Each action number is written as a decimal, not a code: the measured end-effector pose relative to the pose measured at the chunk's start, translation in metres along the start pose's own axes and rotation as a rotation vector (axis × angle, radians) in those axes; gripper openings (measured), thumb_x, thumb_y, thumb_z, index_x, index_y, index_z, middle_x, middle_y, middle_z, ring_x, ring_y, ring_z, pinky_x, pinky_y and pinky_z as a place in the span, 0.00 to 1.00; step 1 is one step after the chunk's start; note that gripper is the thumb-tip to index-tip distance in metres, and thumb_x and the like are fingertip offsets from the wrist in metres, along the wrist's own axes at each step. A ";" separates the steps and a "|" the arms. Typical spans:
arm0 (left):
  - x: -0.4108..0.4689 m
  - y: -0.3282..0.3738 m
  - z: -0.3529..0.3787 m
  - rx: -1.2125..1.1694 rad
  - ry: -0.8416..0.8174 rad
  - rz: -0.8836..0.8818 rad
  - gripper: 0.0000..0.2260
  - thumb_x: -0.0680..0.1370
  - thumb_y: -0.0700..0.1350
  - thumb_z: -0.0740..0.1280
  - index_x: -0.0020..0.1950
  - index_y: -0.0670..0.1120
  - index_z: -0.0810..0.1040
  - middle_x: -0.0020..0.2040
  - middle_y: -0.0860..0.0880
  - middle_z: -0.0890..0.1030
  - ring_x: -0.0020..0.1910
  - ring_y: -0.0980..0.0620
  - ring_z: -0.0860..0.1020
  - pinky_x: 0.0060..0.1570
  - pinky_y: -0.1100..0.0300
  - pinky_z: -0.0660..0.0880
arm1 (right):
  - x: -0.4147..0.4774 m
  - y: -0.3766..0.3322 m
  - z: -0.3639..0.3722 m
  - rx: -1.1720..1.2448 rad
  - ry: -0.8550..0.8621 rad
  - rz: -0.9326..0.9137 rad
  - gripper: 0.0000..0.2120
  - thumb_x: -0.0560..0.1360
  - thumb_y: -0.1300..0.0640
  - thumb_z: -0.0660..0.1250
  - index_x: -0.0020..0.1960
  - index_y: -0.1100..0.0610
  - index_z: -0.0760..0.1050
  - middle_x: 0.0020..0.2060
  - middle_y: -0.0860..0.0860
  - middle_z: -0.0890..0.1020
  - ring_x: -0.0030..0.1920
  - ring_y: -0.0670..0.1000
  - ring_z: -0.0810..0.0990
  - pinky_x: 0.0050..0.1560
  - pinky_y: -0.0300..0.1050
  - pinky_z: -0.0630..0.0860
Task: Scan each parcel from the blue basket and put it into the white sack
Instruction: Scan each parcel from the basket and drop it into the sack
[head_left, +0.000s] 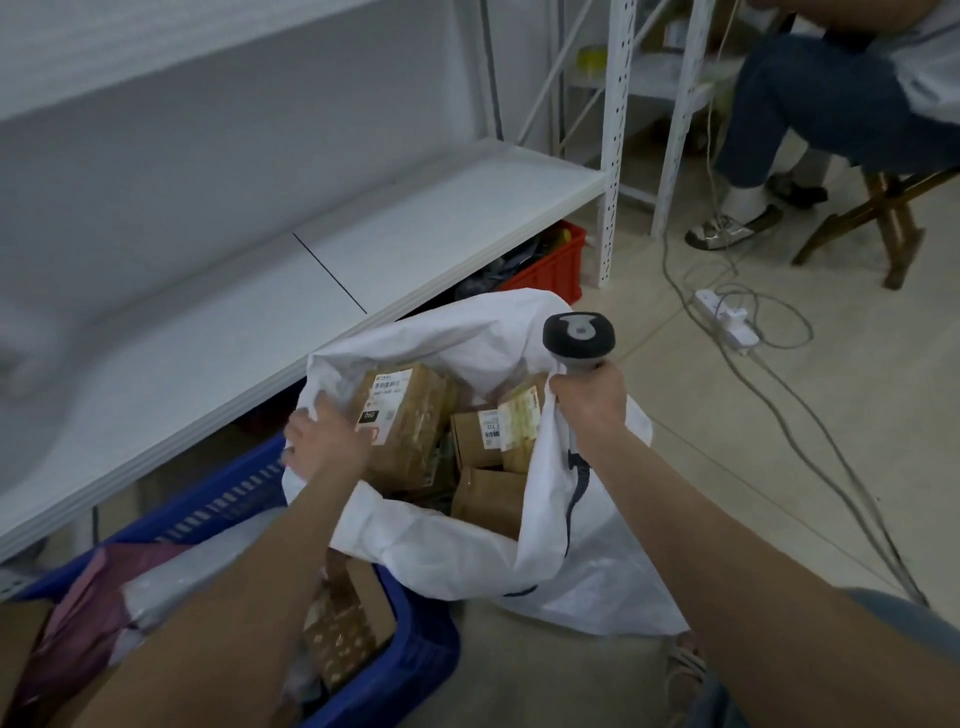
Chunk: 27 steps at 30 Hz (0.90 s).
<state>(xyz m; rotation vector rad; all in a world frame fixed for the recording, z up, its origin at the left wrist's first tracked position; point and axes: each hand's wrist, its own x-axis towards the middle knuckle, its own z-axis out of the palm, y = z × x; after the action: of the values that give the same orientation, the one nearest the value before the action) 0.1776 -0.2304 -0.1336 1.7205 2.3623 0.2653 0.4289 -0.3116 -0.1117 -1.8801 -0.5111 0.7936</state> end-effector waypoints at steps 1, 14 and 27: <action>0.002 -0.019 -0.002 -0.049 -0.015 -0.111 0.40 0.73 0.56 0.71 0.77 0.48 0.52 0.74 0.39 0.58 0.73 0.39 0.58 0.69 0.41 0.59 | -0.003 0.001 0.003 -0.007 0.005 0.001 0.12 0.71 0.59 0.70 0.54 0.61 0.77 0.46 0.59 0.82 0.50 0.61 0.81 0.52 0.53 0.77; 0.021 -0.001 -0.043 -1.022 -0.035 -0.136 0.11 0.76 0.37 0.62 0.35 0.48 0.71 0.36 0.47 0.75 0.36 0.48 0.72 0.36 0.58 0.71 | -0.024 -0.066 -0.007 0.186 0.138 -0.150 0.14 0.70 0.64 0.67 0.55 0.59 0.75 0.43 0.53 0.78 0.47 0.54 0.77 0.49 0.49 0.76; 0.037 0.054 -0.096 -1.228 -0.071 0.099 0.14 0.75 0.30 0.57 0.38 0.48 0.72 0.35 0.48 0.73 0.34 0.52 0.72 0.32 0.61 0.70 | -0.019 -0.113 -0.030 0.109 0.232 -0.309 0.12 0.73 0.63 0.66 0.56 0.56 0.72 0.46 0.50 0.76 0.47 0.51 0.76 0.47 0.43 0.72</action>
<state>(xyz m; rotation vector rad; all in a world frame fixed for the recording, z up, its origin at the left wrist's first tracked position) 0.1896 -0.1808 -0.0294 1.1317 1.4161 1.2893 0.4370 -0.2955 0.0052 -1.7109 -0.5810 0.3861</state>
